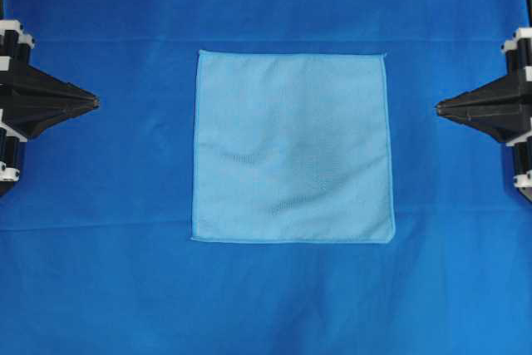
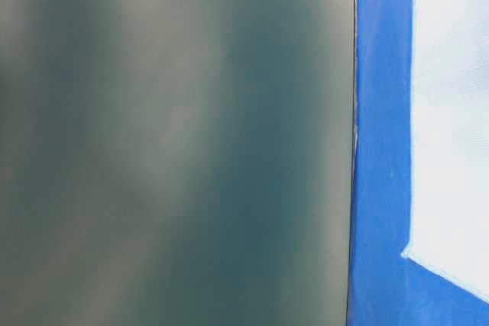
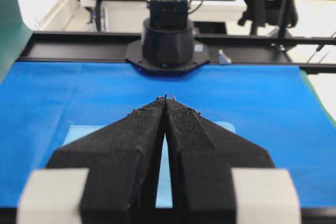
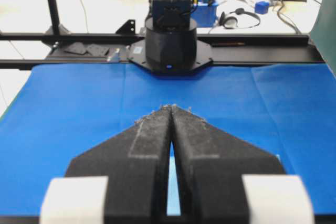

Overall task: Fold the light blue towel.
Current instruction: 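Move both grippers to the towel's top corners and pinch them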

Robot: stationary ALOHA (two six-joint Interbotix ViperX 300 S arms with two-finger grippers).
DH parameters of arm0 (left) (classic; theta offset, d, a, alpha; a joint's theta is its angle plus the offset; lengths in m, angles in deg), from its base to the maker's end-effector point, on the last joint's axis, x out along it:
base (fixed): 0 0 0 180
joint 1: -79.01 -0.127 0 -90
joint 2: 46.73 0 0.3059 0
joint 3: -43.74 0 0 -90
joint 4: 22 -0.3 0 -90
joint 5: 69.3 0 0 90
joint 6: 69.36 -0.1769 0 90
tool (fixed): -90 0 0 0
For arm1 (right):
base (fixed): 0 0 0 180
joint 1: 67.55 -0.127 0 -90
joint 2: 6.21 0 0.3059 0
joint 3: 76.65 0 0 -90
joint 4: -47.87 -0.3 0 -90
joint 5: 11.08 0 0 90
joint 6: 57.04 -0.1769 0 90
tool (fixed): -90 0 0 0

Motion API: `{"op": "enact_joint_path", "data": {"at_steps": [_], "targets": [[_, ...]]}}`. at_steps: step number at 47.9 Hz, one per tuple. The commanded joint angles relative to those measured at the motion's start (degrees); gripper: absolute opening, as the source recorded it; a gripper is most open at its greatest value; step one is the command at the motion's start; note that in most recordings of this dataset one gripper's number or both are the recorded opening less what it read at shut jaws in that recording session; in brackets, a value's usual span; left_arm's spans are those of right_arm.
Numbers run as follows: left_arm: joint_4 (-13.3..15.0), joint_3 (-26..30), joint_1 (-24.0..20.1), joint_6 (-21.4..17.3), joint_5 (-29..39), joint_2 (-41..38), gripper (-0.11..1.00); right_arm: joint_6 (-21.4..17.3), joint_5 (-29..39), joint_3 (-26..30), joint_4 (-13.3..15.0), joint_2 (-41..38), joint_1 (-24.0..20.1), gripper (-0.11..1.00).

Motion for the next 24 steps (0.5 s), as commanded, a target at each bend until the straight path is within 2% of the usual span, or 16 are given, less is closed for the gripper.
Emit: {"op": "enact_joint_path", "data": {"at_steps": [1, 6, 15, 24], "targets": [[2.5, 2.5, -0.2, 1.1, -0.4, -1.7, 0.00, -0.5, 0.0, 2.2, -0.1, -0.6, 0.5, 0.02], [2.4, 3.0, -0.7, 1.1, -1.0, -3.6, 0.00, -0.8, 5.3, 4.5, -0.2, -1.8, 2.4, 0.02], [2.4, 3.3, -4.0, 1.3, -1.1, -9.8, 0.00, -0.9, 19.9, 9.1, -0.2, -6.9, 9.3, 0.02], [2.4, 4.8, -9.3, 1.4, -1.1, -18.2, 0.01, -1.0, 22.1, 9.4, -0.2, -12.6, 15.7, 0.02]]}}
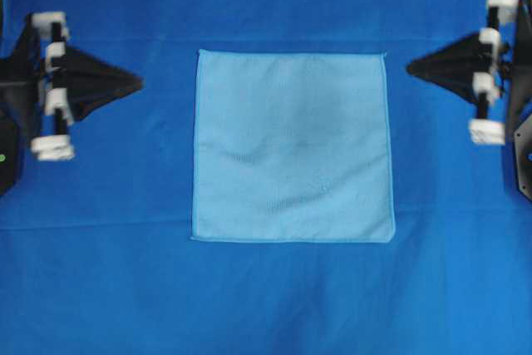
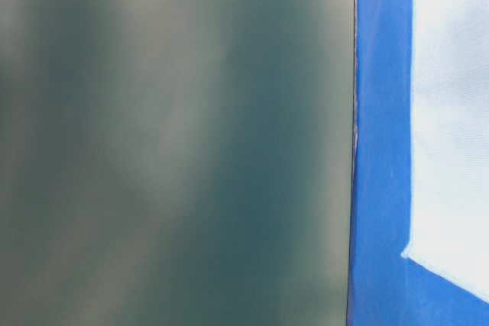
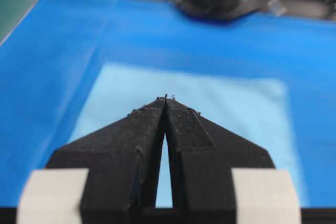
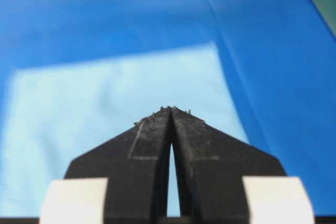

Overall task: Fold the light blue towel.
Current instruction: 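Move both grippers to the towel's top corners and pinch them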

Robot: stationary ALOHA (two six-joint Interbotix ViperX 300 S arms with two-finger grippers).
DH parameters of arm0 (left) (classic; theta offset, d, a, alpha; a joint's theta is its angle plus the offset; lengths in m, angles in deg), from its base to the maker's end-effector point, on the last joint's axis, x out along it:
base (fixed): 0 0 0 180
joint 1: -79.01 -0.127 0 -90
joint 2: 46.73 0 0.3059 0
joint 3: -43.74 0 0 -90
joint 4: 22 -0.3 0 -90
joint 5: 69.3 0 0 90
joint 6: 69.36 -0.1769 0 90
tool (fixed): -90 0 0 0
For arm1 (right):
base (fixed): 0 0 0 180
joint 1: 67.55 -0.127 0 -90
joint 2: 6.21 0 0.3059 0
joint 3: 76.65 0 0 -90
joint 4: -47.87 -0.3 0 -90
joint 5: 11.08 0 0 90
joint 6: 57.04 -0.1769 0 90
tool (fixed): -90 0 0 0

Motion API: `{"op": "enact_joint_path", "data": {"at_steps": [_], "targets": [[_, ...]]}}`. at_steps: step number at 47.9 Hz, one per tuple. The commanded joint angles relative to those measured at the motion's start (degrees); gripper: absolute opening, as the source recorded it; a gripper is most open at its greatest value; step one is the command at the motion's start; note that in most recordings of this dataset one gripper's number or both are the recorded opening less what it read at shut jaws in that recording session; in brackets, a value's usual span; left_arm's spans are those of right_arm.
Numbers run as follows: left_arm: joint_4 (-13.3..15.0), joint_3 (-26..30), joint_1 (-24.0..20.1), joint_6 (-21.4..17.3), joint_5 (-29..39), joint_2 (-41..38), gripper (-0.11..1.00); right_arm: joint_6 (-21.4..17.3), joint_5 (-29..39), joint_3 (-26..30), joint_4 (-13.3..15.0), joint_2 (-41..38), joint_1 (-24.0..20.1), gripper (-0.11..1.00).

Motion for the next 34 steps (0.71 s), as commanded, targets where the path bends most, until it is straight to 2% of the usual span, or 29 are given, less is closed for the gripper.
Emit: {"op": "enact_joint_path", "data": {"at_steps": [1, 5, 8, 17, 19, 21, 23, 34], "targets": [[0.2, 2.3, -2.4, 0.1, -0.5, -4.2, 0.01, -0.1, 0.4, 1.3, -0.1, -2.9, 2.8, 0.02], [0.2, 3.7, -4.1, 0.1, -0.3, -8.9, 0.03, -0.1, 0.8, 1.5, -0.1, -6.5, 6.0, 0.02], [0.2, 4.7, -5.1, 0.0, -0.3, -12.2, 0.14, 0.0, 1.0, 1.7, 0.2, -9.3, 8.2, 0.05], [0.2, 7.6, -9.5, -0.3, 0.0, -22.5, 0.68, 0.2, 2.7, 2.9, 0.8, -18.5, 13.4, 0.57], [0.2, 8.0, -10.6, -0.4, 0.0, -24.4, 0.78, 0.2, 2.9, 3.1, 1.2, -20.4, 14.1, 0.62], [0.2, 8.5, -11.5, -0.8, 0.0, -26.6, 0.84, 0.2, 2.9, 3.3, 1.6, -22.2, 14.6, 0.63], [0.0, 9.1, -12.2, -1.0, 0.0, -28.7, 0.88, 0.2, 2.6, 3.5, 2.0, -24.0, 15.0, 0.61], [-0.3, 12.0, -15.7, -1.3, -1.0, -39.4, 0.87, 0.3, -2.6, 3.4, 2.9, -33.9, 18.1, 0.59]]}}
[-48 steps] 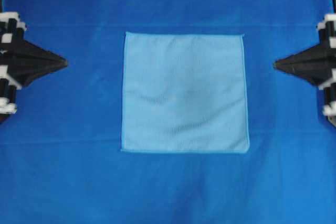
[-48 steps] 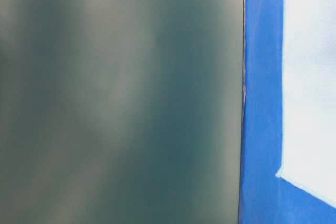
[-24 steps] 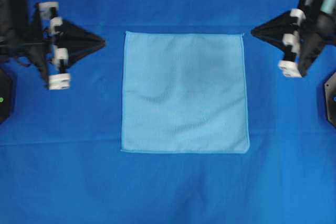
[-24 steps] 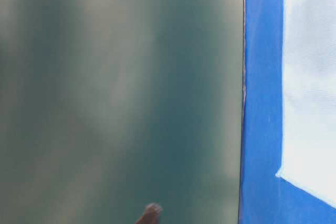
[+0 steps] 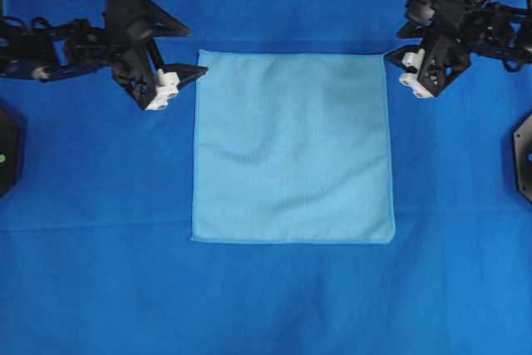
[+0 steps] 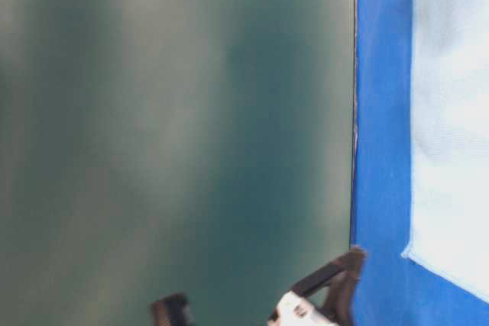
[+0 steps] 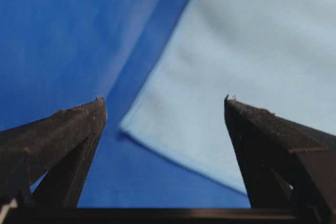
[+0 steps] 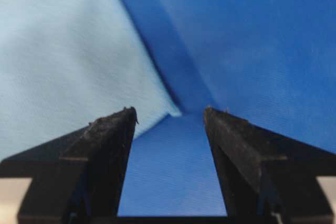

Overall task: Fold the light blue towel.
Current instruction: 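Move both grippers to the towel's top corners and pinch them, then lift the top corners and fold them down toward the bottom edge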

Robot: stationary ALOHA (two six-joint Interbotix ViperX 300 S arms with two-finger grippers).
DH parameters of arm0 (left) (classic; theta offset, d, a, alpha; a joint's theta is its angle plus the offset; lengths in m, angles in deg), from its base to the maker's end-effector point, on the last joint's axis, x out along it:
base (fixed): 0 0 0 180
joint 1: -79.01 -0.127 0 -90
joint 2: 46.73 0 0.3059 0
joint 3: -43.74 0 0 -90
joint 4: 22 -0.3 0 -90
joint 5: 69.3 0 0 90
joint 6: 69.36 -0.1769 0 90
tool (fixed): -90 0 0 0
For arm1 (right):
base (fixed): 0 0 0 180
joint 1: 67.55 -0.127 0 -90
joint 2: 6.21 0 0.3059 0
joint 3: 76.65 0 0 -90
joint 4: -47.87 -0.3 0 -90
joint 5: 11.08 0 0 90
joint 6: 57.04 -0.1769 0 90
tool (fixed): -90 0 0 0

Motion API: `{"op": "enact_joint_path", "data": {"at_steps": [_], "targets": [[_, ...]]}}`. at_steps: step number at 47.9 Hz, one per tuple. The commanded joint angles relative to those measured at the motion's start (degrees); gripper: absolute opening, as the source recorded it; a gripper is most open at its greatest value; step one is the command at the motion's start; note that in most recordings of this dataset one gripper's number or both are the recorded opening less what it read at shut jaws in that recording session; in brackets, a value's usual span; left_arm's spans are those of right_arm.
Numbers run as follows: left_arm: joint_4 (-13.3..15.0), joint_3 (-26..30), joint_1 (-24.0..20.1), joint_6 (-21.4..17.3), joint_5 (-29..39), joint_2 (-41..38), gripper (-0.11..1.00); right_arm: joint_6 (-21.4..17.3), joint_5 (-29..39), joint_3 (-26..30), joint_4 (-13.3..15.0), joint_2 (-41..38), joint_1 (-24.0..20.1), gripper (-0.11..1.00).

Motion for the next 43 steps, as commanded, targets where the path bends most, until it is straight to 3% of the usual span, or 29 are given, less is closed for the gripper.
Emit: {"op": "enact_joint_path", "data": {"at_steps": [1, 10, 25, 29, 37, 41, 43], "targets": [[-0.2, 1.8, -1.2, -0.1, -1.1, -2.9, 0.87, 0.1, -3.2, 0.7, 0.4, -2.5, 0.4, 0.59], [-0.3, 2.3, -2.7, -0.1, -4.0, -8.1, 0.87, 0.2, -7.9, 1.1, 0.6, -8.2, 0.7, 0.59], [-0.2, 3.6, -2.9, -0.2, -3.7, -13.2, 0.82, 0.1, -9.1, 2.0, 0.6, -12.4, 0.7, 0.58], [-0.4, 3.8, -2.4, -0.4, -2.4, -13.6, 0.68, 0.2, -8.8, 2.1, 0.6, -12.4, 0.7, 0.49], [-0.4, 3.4, -1.0, -2.5, -1.6, -13.5, 0.23, 0.2, -7.6, 1.8, 0.6, -11.9, 0.6, 0.05], [-0.4, 3.6, -0.8, -2.9, -1.1, -13.5, 0.04, 0.1, -7.6, 1.5, 0.5, -11.3, 0.5, 0.03], [-0.4, 3.8, -0.8, -3.0, -0.8, -13.4, 0.02, 0.0, -7.6, 1.5, 0.5, -11.0, 0.5, 0.03]]}}
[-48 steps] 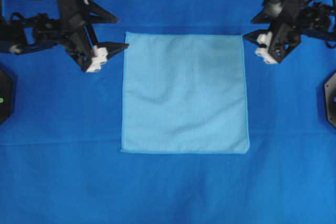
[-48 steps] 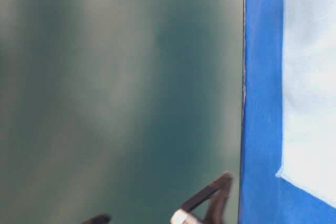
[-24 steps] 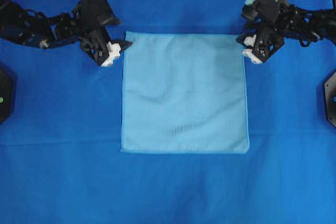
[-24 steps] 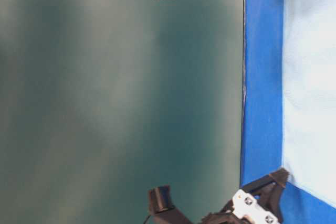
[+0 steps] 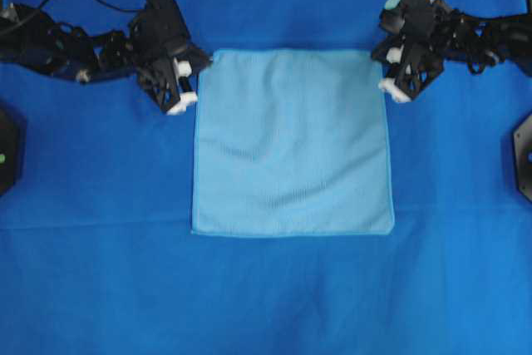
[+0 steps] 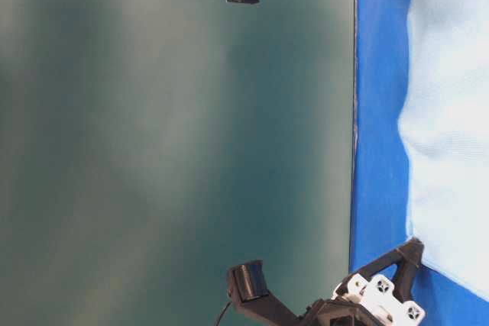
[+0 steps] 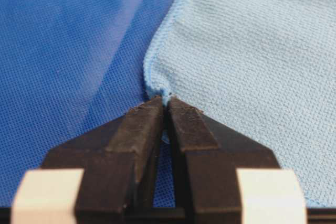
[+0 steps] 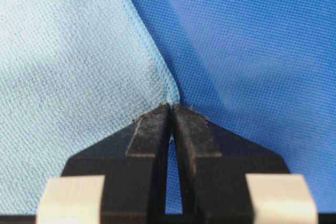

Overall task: Fold the light blue towel.
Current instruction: 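Lift the top corners and fold them down toward the bottom edge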

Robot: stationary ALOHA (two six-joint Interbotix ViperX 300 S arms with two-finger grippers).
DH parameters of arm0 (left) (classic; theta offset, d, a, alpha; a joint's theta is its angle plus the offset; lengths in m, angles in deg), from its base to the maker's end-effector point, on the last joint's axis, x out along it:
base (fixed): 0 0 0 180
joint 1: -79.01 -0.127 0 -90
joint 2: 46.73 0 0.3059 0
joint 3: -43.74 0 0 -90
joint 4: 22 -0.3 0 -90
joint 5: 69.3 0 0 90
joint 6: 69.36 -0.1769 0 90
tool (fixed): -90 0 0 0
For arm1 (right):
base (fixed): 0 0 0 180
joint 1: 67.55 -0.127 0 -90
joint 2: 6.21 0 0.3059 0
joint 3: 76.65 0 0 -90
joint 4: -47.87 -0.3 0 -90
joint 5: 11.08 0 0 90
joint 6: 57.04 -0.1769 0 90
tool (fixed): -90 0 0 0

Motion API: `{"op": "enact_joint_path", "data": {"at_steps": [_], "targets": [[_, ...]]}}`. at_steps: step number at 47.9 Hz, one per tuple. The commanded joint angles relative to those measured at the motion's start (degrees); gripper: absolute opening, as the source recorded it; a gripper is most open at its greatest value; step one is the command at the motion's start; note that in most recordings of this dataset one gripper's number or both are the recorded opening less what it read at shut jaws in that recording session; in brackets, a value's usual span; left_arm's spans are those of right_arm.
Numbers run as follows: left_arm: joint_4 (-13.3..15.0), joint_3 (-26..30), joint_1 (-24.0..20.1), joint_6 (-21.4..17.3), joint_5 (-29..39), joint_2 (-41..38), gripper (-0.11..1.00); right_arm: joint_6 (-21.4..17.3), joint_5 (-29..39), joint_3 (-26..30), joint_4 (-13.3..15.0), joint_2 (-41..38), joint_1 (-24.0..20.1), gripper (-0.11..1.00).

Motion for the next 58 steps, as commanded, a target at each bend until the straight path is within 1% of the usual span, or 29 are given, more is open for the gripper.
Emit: {"op": "enact_joint_path", "data": {"at_steps": [1, 5, 11, 18, 28, 33, 38, 42, 43, 49, 52, 58], "targets": [[0.0, 0.3, 0.1, -0.3, 1.1, 0.5, 0.02, -0.1, -0.3, 0.2, 0.0, 1.5, 0.1, 0.03], [0.0, 0.5, 0.1, -0.4, 2.3, 1.7, 0.02, -0.2, 0.1, 0.2, -0.2, 2.6, 0.0, 0.03], [0.0, 1.2, -0.1, -0.7, 5.4, 5.9, 0.02, -0.3, 1.5, 0.4, -0.3, 6.0, -0.2, 0.03], [0.0, 1.2, -0.2, -3.0, 7.6, 11.3, 0.02, -0.3, 3.7, 0.3, -0.4, 9.8, -0.3, 0.03], [0.0, 1.1, -0.2, -3.8, 8.3, 12.2, 0.02, -0.3, 3.9, 0.2, -0.6, 10.7, -1.0, 0.03], [0.0, 0.9, 0.3, -3.8, 8.4, 12.9, 0.02, -0.4, 4.2, 0.1, -1.1, 11.1, -2.2, 0.03], [0.0, 0.1, 2.5, -3.8, 8.4, 14.1, 0.02, -0.4, 5.7, -0.1, -2.5, 12.0, -4.5, 0.03], [0.0, -1.0, 5.2, -3.0, 8.4, 15.2, 0.02, -0.4, 8.2, -0.3, -4.1, 13.4, -7.6, 0.03], [0.0, -1.2, 5.9, -2.7, 8.4, 15.5, 0.02, -0.4, 9.1, -0.3, -4.7, 14.1, -9.1, 0.03], [0.1, -3.0, 11.7, -1.9, 9.7, 17.1, 0.02, -0.4, 11.5, -0.7, -7.6, 16.6, -14.7, 0.03], [0.1, -3.3, 14.6, -0.9, 10.4, 17.4, 0.02, -0.4, 12.2, -1.1, -9.3, 17.8, -17.3, 0.03], [0.1, -3.0, 20.9, 2.6, 11.6, 17.1, 0.02, -0.4, 12.9, -1.8, -13.5, 19.2, -23.4, 0.03]]}}
